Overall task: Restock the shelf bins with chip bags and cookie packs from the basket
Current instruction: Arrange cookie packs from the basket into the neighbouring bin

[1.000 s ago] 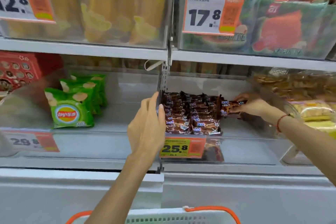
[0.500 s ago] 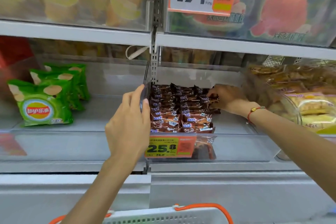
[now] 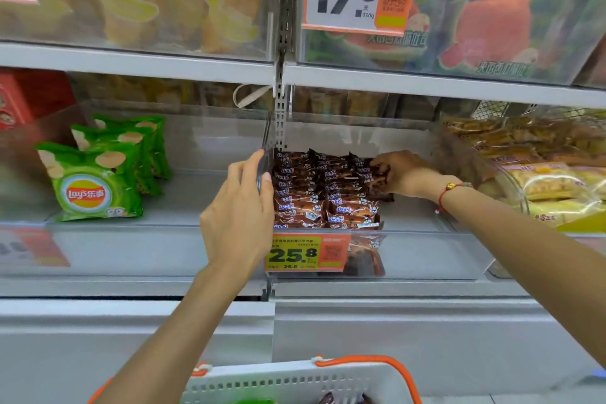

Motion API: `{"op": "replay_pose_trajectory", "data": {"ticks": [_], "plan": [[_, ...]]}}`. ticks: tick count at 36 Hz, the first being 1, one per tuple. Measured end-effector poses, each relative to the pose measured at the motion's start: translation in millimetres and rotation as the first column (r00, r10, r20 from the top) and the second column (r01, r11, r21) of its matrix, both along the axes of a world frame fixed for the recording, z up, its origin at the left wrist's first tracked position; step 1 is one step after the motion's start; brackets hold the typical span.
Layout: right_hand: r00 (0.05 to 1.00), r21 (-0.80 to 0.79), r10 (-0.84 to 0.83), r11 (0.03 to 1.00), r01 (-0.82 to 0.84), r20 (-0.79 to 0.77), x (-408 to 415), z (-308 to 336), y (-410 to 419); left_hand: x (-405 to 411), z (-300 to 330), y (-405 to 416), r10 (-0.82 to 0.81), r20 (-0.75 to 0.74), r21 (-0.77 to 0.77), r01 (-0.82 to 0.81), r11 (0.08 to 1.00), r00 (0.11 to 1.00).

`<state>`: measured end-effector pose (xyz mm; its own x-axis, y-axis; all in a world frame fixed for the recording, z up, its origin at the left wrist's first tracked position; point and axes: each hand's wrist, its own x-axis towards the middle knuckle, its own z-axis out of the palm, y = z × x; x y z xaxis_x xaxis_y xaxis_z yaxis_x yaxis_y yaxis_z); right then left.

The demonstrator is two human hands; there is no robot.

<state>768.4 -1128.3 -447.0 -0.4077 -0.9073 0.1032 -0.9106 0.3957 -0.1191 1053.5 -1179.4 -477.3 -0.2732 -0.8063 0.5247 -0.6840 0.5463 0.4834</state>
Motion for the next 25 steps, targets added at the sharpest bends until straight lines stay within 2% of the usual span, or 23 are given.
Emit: {"op": "replay_pose_trajectory", "data": {"ticks": [3,8,16,18,21,23,25], "plan": [[1.0,-0.038,0.018,0.999,-0.017,0.012,4,10,16,1,2,1,-0.014,0.005,0.007,0.014,1.0,1.0],[0.996,-0.136,0.0,0.991,-0.013,-0.091,28,23,57,4,8,6,-0.064,-0.017,0.061,0.065,0.996,0.998],[0.996,-0.343,0.081,0.937,-0.061,0.044,96,11,123,16,16,13,-0.166,0.022,0.112,0.163,0.98,0.986],[0.994,-0.435,0.103,0.897,-0.076,0.038,111,2,135,23,12,20,-0.157,0.005,0.07,0.156,0.985,0.988],[0.991,-0.55,0.115,0.833,-0.06,0.067,128,-12,152,35,3,42,-0.165,-0.052,-0.075,0.16,0.984,0.985],[0.987,-0.56,0.114,0.828,-0.031,0.113,136,-25,159,42,-7,62,-0.207,-0.071,-0.173,0.193,0.966,0.976],[0.977,-0.484,0.108,0.875,-0.005,0.184,141,-42,163,45,-19,80,-0.249,-0.053,-0.237,0.23,0.944,0.967]]}}
